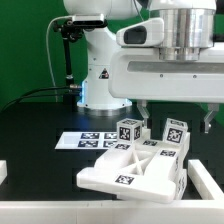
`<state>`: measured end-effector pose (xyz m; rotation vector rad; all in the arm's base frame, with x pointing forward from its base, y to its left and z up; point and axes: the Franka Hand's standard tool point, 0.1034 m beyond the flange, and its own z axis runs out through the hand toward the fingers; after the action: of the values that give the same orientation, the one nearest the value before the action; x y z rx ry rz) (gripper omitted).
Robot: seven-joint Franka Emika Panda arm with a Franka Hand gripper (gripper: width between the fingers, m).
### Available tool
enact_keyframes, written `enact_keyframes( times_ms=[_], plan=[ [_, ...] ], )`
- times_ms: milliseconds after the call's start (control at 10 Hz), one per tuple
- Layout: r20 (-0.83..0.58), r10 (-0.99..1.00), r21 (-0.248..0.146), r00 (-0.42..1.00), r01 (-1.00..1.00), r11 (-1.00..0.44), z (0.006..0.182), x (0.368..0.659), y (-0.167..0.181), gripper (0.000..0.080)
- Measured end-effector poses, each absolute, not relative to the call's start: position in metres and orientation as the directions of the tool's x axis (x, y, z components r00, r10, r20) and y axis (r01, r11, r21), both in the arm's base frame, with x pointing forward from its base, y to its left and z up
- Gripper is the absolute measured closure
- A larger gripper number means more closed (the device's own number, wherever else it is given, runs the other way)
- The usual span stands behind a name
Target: Assemble chair
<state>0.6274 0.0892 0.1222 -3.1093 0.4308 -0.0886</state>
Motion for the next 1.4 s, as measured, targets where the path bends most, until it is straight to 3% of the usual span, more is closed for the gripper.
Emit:
enact_keyframes(
  times_ms=[200,500,1000,1400],
  plan=[
    [0.056,-0.272,-0.01,0.961,-0.272,-0.962,0.1223,0.6276,0.0884,0.015],
    [0.058,-0.273,-0.011,0.96,-0.272,-0.962,0.123,0.6282,0.0881,0.0516],
    [0.057,-0.32,-0.016,0.946,-0.32,-0.947,0.1229,0.6283,0.0884,0.0515],
    [0.049,-0.608,-0.044,0.793,-0.606,-0.794,0.1227,0.6289,0.0878,0.0515]
  ],
)
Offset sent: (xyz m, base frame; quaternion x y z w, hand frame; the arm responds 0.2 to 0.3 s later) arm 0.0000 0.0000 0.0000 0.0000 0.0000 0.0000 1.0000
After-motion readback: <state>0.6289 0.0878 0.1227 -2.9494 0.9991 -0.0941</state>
